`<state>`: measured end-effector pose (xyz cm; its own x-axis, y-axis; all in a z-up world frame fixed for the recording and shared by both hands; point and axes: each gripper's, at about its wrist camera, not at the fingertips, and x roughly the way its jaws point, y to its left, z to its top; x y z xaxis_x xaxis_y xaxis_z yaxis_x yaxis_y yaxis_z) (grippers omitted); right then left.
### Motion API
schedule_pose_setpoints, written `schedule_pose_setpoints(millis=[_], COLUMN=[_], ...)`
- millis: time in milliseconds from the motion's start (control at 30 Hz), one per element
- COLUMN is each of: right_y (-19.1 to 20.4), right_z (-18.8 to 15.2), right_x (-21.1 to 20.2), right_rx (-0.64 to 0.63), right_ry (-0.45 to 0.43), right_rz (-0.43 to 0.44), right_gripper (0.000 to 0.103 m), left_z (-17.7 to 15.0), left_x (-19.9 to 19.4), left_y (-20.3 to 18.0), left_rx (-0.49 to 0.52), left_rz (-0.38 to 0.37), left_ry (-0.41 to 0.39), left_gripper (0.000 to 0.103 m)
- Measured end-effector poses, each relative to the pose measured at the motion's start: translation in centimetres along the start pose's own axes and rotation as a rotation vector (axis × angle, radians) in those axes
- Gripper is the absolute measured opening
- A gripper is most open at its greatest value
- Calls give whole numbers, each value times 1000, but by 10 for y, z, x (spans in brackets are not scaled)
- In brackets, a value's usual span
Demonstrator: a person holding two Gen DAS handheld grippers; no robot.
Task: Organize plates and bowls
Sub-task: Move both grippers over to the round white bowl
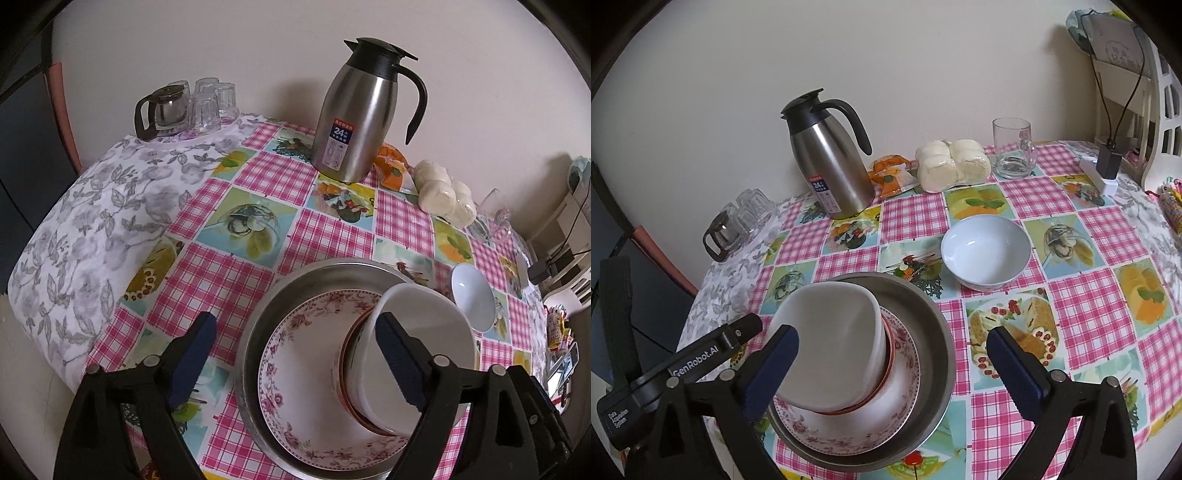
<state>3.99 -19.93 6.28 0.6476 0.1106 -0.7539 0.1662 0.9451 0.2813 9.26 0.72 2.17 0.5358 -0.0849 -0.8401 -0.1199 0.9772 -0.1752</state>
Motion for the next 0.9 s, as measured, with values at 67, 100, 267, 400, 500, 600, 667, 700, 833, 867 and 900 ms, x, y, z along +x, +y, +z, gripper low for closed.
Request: schedule_pose_setpoints(millis=[67,100,267,400,500,600,667,700,833,867,900], right_y=[0,0,-2,-5,-10,-14,-19,-22,-40,-44,-51], right_z=[0,0,-1,0,0,1,2,2,4,4,6], right_x=[0,0,0,0,-1,-1,-1,-1,-2,-2,-2], right_rx=[-4,-7,-12,-7,3,14,22,28,63,70,82], right_ry=[1,1,3,3,3,2,1,1,1,-1,-5], right_rz=[-2,-4,-10,-14,-16,-23,-27,-30,-39,-43,-49], right_gripper=[103,103,103,103,103,103,103,103,103,103,103], left_z=[-1,-1,-2,-3,-3,-4,-4,-4,0,2,3], left_x=[0,0,1,0,0,0,-1,-1,-6,-8,-9], left_y=[0,1,-1,-2,-3,-3,-6,-9,-23,-27,-33], left_rx=[-2,-5,-9,-13,-12,-11,-6,-3,9,16,27], left_rz=[0,1,14,15,16,16,17,17,-14,-21,-22], left_ry=[2,2,0,-5,-5,-6,-8,-10,-18,-24,-33], left_gripper=[90,90,90,90,90,90,90,90,90,90,90])
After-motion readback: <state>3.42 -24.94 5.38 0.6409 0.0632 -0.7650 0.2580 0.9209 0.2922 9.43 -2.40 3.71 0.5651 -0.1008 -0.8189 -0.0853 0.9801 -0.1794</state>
